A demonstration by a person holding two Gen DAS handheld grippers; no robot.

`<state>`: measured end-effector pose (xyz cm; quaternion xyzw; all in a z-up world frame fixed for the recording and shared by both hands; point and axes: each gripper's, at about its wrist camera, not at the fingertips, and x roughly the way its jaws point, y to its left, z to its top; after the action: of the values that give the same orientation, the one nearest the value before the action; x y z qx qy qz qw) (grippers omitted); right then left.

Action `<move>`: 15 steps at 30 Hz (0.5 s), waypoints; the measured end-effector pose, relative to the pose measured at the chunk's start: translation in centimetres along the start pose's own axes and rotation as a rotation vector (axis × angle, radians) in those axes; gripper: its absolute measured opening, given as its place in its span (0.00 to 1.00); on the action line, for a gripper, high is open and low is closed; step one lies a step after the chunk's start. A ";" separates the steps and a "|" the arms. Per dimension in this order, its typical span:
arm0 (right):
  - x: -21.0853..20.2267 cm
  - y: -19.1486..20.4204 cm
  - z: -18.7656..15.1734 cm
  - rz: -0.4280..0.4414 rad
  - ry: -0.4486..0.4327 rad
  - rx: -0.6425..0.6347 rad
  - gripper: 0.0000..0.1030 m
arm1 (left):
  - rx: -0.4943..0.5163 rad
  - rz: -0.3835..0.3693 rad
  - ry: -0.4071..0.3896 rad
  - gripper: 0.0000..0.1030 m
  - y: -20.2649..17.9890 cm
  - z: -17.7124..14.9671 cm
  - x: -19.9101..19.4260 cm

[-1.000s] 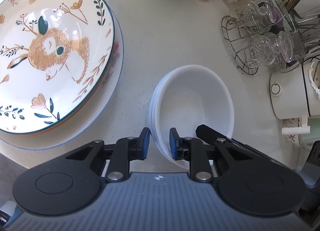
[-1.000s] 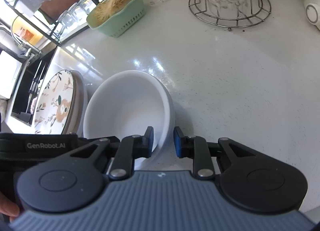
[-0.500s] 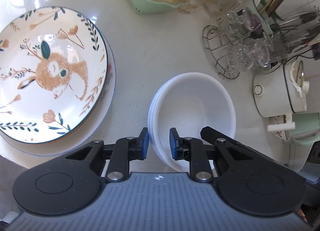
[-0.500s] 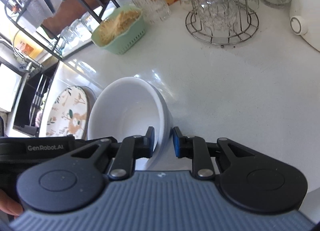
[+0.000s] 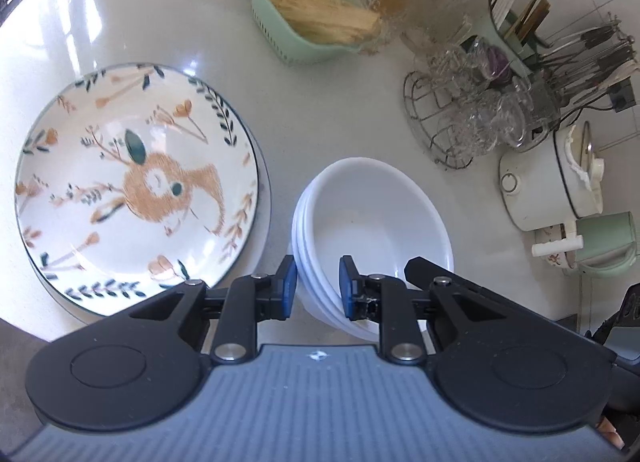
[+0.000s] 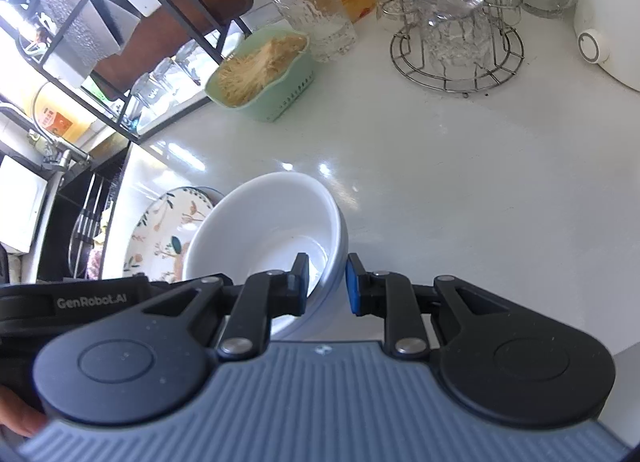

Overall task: Organize plates and bowls
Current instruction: 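Lift the bowl stack with the left tool over the deer-pattern plate stack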

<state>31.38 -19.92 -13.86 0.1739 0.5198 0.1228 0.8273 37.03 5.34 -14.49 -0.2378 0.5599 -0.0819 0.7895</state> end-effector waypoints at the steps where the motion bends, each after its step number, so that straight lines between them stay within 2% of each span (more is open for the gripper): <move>1: -0.1 0.4 0.1 0.003 -0.007 0.001 0.22 | 0.001 -0.005 -0.007 0.25 0.2 0.2 -0.4; 15: -0.2 7.5 1.1 0.082 -0.065 -0.049 0.22 | -0.006 -0.028 -0.146 0.25 4.5 3.7 -8.0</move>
<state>32.14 -13.39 -10.18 0.1787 0.4821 0.1637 0.8419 36.92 13.49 -8.93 -0.2535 0.4978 -0.0736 0.8262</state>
